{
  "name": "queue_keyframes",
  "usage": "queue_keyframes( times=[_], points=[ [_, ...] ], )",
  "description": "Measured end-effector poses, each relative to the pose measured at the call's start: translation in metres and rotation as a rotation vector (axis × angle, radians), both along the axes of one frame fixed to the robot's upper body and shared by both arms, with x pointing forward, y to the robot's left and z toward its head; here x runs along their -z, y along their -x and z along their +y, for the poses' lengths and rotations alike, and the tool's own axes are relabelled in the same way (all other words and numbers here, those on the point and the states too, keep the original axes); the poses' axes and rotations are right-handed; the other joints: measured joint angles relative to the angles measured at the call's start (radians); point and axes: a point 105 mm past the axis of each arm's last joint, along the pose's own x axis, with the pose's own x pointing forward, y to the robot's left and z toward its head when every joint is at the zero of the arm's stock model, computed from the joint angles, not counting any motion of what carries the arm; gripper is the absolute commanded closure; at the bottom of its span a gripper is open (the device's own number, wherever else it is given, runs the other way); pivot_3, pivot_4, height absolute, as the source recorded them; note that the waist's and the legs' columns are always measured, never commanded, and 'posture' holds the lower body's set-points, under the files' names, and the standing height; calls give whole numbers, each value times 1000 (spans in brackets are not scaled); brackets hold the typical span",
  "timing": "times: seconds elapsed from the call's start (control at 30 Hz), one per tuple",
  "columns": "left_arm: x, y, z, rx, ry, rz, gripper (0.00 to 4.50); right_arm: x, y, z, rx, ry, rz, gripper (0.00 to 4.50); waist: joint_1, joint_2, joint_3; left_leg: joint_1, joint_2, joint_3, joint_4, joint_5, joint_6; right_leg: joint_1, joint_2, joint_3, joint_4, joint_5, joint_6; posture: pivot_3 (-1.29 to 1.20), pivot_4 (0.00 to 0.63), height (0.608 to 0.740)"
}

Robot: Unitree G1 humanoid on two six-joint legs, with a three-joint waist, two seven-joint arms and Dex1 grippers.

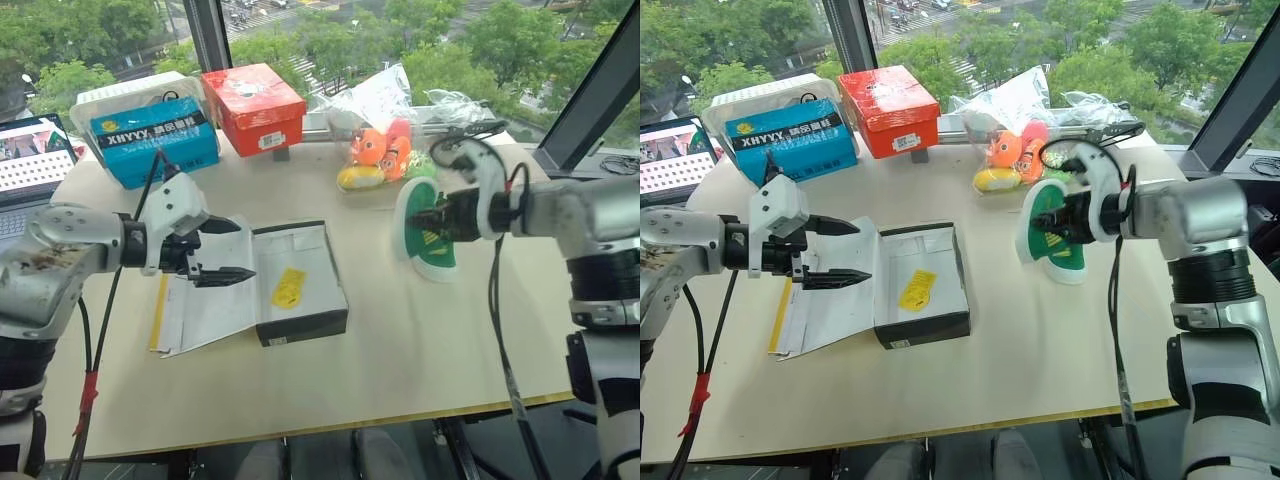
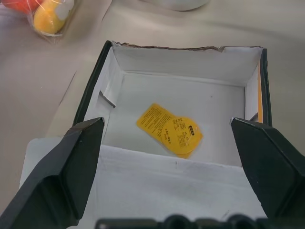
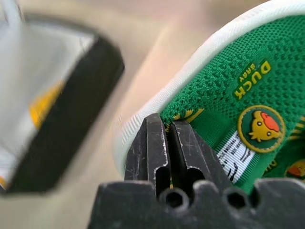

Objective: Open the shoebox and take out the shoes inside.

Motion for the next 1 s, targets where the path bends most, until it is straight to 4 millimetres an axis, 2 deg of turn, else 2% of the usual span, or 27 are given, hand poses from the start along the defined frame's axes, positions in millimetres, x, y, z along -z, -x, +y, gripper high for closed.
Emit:
queue_keyframes(
  times=[0.1,0.23,0.33,0.4,0.47,0.53,0.6,0.73,0.8,0.9,1.0],
  points=[
    [2,0,0,-8,-1,1,0,23,-15,-8,-22,118,16,4437,7,0,0,0,0,0,1,0,0,0,0,0,0,1,1,0,150,740],
    [7,5,-1,-10,-6,10,0,28,-32,-1,-55,197,-11,4437,10,0,0,0,0,-2,1,0,0,0,0,0,0,1,1,0,150,740],
    [9,9,0,-23,-8,10,0,44,-42,2,-66,264,-9,4437,15,0,0,0,-1,-5,1,0,0,0,-1,0,0,1,1,0,150,740],
    [9,11,0,-32,-4,16,0,54,-44,4,-69,276,11,3912,22,0,0,-1,-1,-6,1,0,0,0,-1,0,0,1,1,0,150,740],
    [8,13,3,-46,-5,15,0,52,-47,4,-56,266,15,3415,25,0,0,0,-1,-7,1,0,0,0,-1,0,0,1,1,0,150,740],
    [8,15,5,-62,-12,14,0,49,-48,9,-54,218,19,2631,23,0,0,0,-1,-7,1,0,0,0,-1,0,0,1,1,0,150,740],
    [7,15,6,-69,-10,10,0,46,-49,13,-48,178,22,2033,21,0,0,0,-1,-7,1,0,0,0,-1,0,0,1,1,0,150,740],
    [7,15,7,-78,-8,13,0,29,-50,14,-20,105,11,571,14,0,0,1,-1,-7,1,0,0,0,-1,1,1,1,1,0,150,740],
    [7,14,6,-76,0,15,0,14,-49,12,-4,80,-8,50,13,0,0,0,-1,-7,1,0,0,0,-1,1,2,1,1,0,150,740],
    [8,14,4,-68,29,21,0,-16,-40,4,19,33,-27,50,15,1,1,-1,-1,-7,1,0,0,-1,-1,1,4,1,1,0,150,740],
    [9,8,8,-90,61,29,0,-58,-16,-1,-16,-9,-94,50,22,1,1,-2,0,-8,1,-1,0,-2,-1,0,4,1,1,0,150,740]
  ],
)
